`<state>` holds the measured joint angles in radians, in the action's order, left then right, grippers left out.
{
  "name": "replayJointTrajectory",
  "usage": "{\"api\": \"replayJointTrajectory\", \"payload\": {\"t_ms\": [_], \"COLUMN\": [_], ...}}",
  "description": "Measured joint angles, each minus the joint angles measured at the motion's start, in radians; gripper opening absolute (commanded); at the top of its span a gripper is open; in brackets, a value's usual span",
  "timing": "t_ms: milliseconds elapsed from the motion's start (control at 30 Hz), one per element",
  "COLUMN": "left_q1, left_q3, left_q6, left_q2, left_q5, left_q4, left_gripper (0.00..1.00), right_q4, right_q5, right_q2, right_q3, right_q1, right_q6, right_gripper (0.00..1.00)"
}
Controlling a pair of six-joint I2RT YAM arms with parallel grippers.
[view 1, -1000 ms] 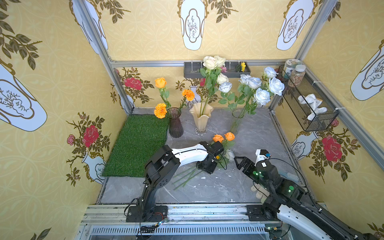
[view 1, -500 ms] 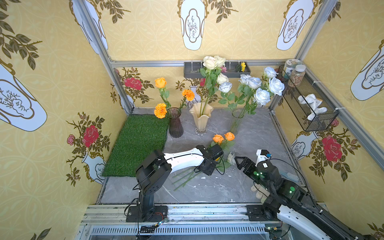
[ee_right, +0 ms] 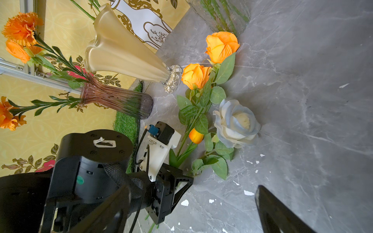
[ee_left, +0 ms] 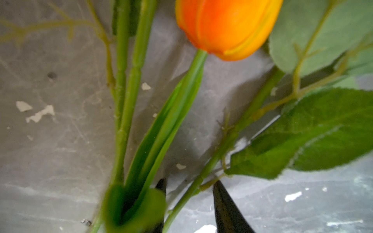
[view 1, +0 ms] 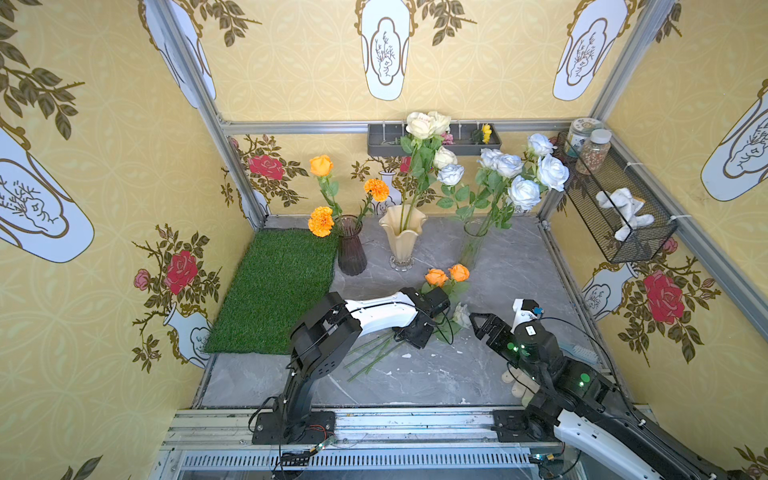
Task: Arrange the flowers in different vases according to their colors
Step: Pick up the flower at the center of the board.
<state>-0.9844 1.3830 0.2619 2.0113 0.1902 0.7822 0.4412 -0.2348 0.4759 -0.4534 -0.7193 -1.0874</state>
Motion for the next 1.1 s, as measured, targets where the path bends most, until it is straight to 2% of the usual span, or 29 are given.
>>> {"api": "replayJointTrajectory", "payload": {"t_ms": [400,800,867,1033,1100], "left_q1": [-0.031,-0.092,-0.098,-0.114,-0.118], "left_q3": [0.031,0.108,0.113,0.112,0.1], "left_q6": [-0.018,-0.026,-0.026,-0.026,-0.026], "left_q2": [0.02,0.077,0.08,0.076,0.063], "left_q5": [-0.01,0.041,0.05,0.079,0.084], "left_q4": [0.031,0.1,0.103,0.102,0.093], "left_gripper": [0.31,0.12,0.1,0.0,0.0], "right_q4": [0.001,0.002,0.004,0.009,0.01], "right_q5": [0.0,-0.008,-0.008,-0.019,-0.03], "right_q2": [-0.022,-0.096,-0.105,-0.13,-0.137], "right_q3": [0.005,0.027,0.031,0.035,0.036], "right_q1": [0.0,0.0,0.0,0.0,0.0], "right_q6": [-0.001,-0.012,-0.012,-0.017,-0.022], "right_gripper": [0.97,0.97,0.99,0.97,0.97]}}
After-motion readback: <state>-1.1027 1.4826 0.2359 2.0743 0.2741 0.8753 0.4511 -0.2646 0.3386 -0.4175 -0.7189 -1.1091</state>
